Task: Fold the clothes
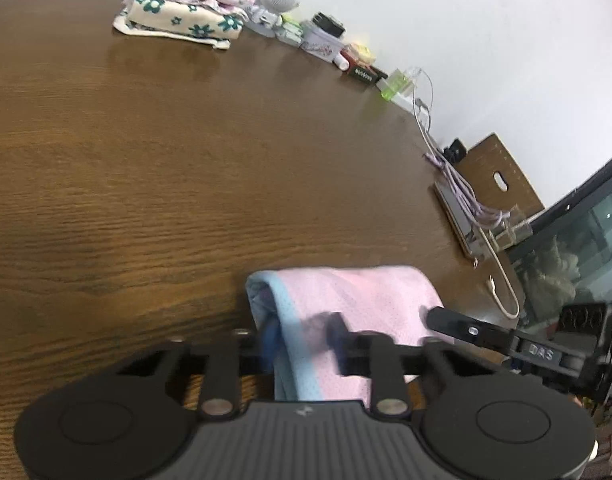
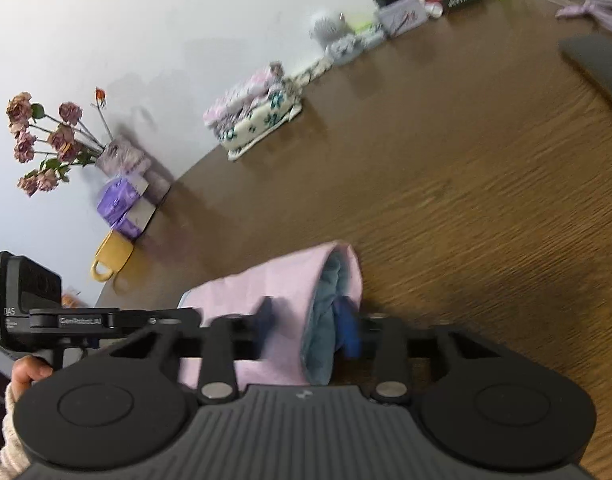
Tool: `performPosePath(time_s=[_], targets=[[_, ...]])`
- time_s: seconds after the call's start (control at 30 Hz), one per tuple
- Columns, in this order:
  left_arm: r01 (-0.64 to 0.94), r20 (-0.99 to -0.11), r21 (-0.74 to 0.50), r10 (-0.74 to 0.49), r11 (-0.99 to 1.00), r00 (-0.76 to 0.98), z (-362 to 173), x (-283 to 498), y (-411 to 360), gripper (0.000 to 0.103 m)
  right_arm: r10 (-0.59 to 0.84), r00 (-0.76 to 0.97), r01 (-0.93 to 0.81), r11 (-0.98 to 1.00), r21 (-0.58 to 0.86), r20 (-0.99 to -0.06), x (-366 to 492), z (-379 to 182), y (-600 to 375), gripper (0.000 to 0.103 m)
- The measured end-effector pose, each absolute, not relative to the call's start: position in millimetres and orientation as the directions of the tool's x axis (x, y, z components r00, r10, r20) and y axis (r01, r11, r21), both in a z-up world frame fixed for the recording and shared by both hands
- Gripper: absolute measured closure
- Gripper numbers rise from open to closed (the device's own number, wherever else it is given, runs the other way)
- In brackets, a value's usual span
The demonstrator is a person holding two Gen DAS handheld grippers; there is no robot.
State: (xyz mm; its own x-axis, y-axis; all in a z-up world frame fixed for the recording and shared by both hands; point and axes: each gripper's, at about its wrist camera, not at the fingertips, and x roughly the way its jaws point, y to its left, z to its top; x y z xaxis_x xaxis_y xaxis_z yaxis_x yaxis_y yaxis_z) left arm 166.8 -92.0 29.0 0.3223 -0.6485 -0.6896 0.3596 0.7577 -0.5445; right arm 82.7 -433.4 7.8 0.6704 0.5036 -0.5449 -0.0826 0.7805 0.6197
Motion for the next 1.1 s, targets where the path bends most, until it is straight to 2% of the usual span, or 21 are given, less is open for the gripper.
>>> performPosePath(time_s=[0.07,0.1,0.13,0.2,0.37,0.47,0.5,0.53,0.6,0.63,0.8,0.93,1.1], targets=[[0.356,-0.679,-0.556,-0.657,0.751,0.327,33,164,-86,0.065,0.521,0.673,-0.097,0.766,0.636,-0.525,82,9,-439,0.061],[0.343,-0.679,-0.561,-0.656,0.753,0.329,34,162,-82,0.036,0.53,0.674,-0.105,0.759,0.643,-0.515,81,10,-443,0.04],[0.324,-0.679,-0.565,-0.651,0.759,0.341,36,160,-78,0.025,0.529,0.674,-0.11,0.762,0.638,-0.516,82,11,-445,0.032],[0.305,-0.684,-0.568,-0.645,0.764,0.34,33,158,-75,0.024,0.521,0.67,-0.112,0.775,0.622,-0.529,84,12,-448,0.032],[0.272,-0.667,-0.616,-0.673,0.74,0.321,22,160,-75,0.03,0.559,0.617,-0.11,0.759,0.642,-0.554,98,2,-447,0.032],[0.27,-0.654,-0.628,-0.683,0.73,0.326,18,162,-78,0.033,0.578,0.614,-0.127,0.745,0.655,-0.538,100,-1,-445,0.035],[0.268,-0.654,-0.63,-0.684,0.729,0.324,17,163,-80,0.041,0.586,0.609,-0.127,0.738,0.663,-0.535,102,-3,-444,0.04],[0.267,-0.653,-0.632,-0.685,0.728,0.322,15,164,-82,0.06,0.594,0.604,-0.127,0.73,0.672,-0.531,103,-5,-444,0.048],[0.244,-0.652,-0.65,-0.693,0.72,0.306,7,167,-85,0.082,0.611,0.594,-0.127,0.714,0.688,-0.524,106,-9,-443,0.06],[0.228,-0.642,-0.669,-0.705,0.707,0.302,3,169,-85,0.082,0.62,0.591,-0.122,0.702,0.702,-0.517,107,-12,-444,0.066],[0.177,-0.579,-0.742,-0.751,0.646,0.317,-11,172,-78,0.083,0.64,0.586,-0.105,0.668,0.737,-0.497,108,-21,-447,0.077],[0.211,-0.567,-0.733,-0.752,0.647,0.336,-3,173,-79,0.088,0.643,0.589,-0.081,0.65,0.756,-0.49,110,-26,-444,0.087],[0.256,-0.553,-0.716,-0.752,0.649,0.36,7,175,-80,0.09,0.633,0.617,-0.104,0.654,0.749,-0.467,109,-12,-438,0.09]])
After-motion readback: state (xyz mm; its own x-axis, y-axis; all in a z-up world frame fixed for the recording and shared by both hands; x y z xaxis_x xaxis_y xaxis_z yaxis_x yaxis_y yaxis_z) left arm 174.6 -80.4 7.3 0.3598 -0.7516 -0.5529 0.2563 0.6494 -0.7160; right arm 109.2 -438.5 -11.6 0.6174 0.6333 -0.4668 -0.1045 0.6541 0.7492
